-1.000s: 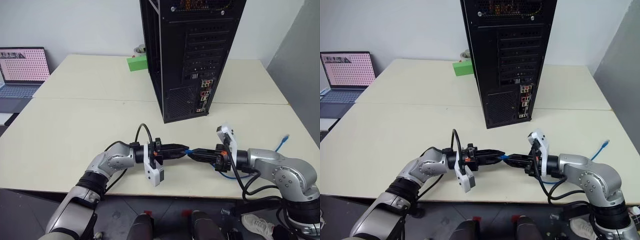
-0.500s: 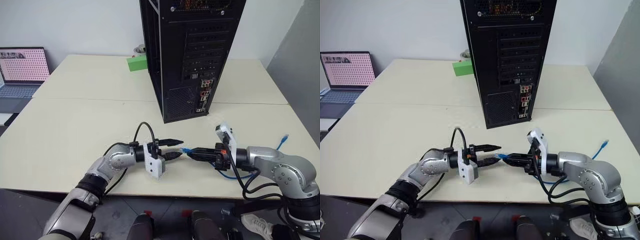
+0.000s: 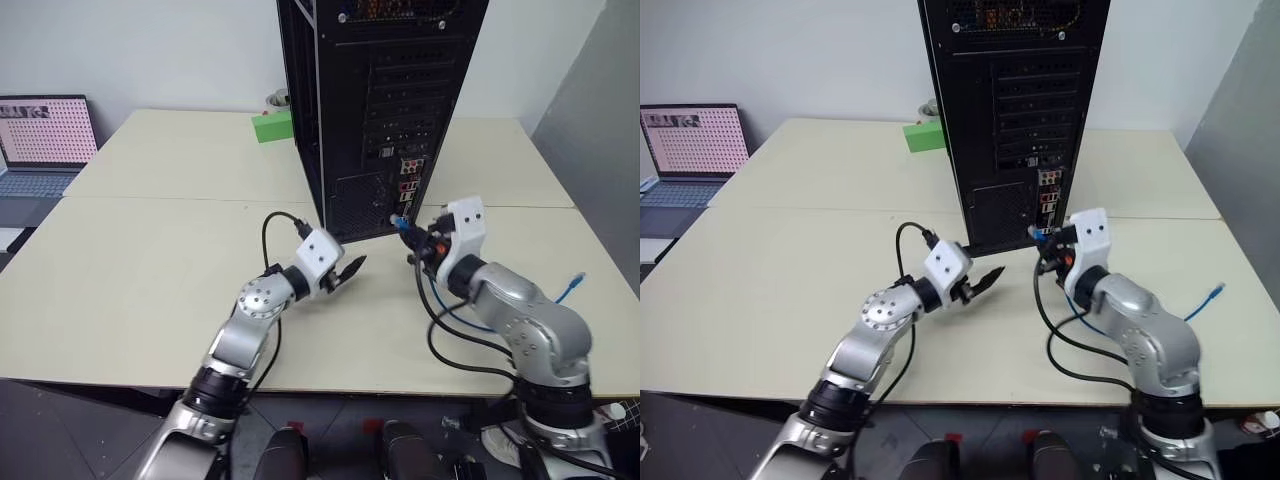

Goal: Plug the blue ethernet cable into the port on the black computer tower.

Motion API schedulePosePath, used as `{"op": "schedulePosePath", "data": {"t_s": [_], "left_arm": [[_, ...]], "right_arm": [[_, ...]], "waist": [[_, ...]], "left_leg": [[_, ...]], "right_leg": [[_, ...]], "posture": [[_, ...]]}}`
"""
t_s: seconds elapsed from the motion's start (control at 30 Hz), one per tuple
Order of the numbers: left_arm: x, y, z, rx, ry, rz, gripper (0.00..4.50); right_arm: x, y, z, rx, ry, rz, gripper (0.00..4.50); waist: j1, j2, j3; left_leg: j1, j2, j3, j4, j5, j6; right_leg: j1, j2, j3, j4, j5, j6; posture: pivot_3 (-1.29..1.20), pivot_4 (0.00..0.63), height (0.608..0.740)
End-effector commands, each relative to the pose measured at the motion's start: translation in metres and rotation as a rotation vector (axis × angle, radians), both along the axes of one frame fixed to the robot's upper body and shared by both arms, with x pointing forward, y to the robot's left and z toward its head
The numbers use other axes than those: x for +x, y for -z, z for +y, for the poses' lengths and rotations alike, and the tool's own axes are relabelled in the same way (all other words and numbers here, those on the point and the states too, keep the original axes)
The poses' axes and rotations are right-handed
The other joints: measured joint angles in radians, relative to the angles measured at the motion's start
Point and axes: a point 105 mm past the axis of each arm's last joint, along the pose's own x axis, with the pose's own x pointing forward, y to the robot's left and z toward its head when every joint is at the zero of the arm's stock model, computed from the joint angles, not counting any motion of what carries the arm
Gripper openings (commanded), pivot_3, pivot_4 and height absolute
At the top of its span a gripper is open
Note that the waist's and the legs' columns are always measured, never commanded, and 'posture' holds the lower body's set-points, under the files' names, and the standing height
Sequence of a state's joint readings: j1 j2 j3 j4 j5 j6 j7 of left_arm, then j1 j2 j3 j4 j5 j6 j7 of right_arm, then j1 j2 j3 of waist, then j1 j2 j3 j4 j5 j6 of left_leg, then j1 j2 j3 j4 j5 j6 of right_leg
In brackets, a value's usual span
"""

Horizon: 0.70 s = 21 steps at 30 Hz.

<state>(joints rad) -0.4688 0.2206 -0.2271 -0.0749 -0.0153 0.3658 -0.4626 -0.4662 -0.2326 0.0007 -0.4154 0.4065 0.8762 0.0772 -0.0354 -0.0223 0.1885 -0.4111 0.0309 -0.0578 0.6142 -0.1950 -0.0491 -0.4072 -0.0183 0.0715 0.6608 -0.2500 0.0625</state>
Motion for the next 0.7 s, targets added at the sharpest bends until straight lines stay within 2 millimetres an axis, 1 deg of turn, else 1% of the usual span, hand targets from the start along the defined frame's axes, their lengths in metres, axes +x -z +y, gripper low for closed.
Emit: {"op": "schedulePosePath", "data": {"t_s": [0.03, 0.13, 0.23, 0.4, 0.57, 0.7], "left_arm": [[0.003, -0.021, 0.002, -0.024, -0.078, -0.012, 2.82], [0.001, -0.024, -0.003, -0.002, -0.079, 0.024, 2.82], [-0.002, -0.031, -0.008, -0.045, -0.05, 0.055, 2.82], [-0.004, -0.037, -0.01, -0.05, -0.031, 0.056, 2.82], [-0.008, -0.039, -0.014, -0.057, 0.003, 0.045, 2.82], [-0.009, -0.039, -0.013, -0.044, 0.01, 0.032, 2.82]], "right_arm": [[0.01, -0.017, -0.004, -0.002, 0.092, -0.072, 0.0], [0.018, -0.019, -0.006, 0.005, 0.146, -0.075, 0.0], [0.023, -0.019, -0.008, 0.014, 0.178, -0.068, 0.0], [0.028, -0.02, -0.007, 0.017, 0.176, -0.066, 0.0], [0.034, -0.022, -0.01, 0.022, 0.185, -0.069, 0.0], [0.038, -0.024, -0.011, 0.03, 0.187, -0.071, 0.0]], "waist": [[0.0, 0.0, 0.0], [0.0, 0.0, 0.0], [0.0, 0.0, 0.0], [0.0, 0.0, 0.0], [-0.001, 0.0, 0.0], [0.0, 0.0, 0.0]], "left_leg": [[0.0, 0.0, 0.0, 0.0, 0.0, 0.0], [0.0, 0.0, 0.0, 0.0, 0.0, 0.0], [0.0, 0.0, 0.0, 0.0, 0.0, 0.0], [0.0, 0.0, 0.0, 0.0, 0.0, 0.0], [0.0, 0.0, 0.0, 0.0, 0.0, 0.0], [0.0, 0.0, 0.0, 0.0, 0.0, 0.0]], "right_leg": [[0.0, 0.0, 0.0, 0.0, 0.0, 0.0], [0.0, 0.0, 0.0, 0.0, 0.0, 0.0], [0.0, 0.0, 0.0, 0.0, 0.0, 0.0], [0.0, 0.0, 0.0, -0.001, 0.0, 0.0], [0.0, 0.0, 0.0, -0.001, 0.0, 0.0], [0.0, 0.0, 0.0, -0.001, 0.0, 0.0]], "posture": [[0.0, 0.15, 0.74], [0.0, 0.15, 0.74], [0.0, 0.15, 0.74], [0.0, 0.15, 0.74], [0.0, 0.15, 0.74], [0.0, 0.15, 0.74]]}}
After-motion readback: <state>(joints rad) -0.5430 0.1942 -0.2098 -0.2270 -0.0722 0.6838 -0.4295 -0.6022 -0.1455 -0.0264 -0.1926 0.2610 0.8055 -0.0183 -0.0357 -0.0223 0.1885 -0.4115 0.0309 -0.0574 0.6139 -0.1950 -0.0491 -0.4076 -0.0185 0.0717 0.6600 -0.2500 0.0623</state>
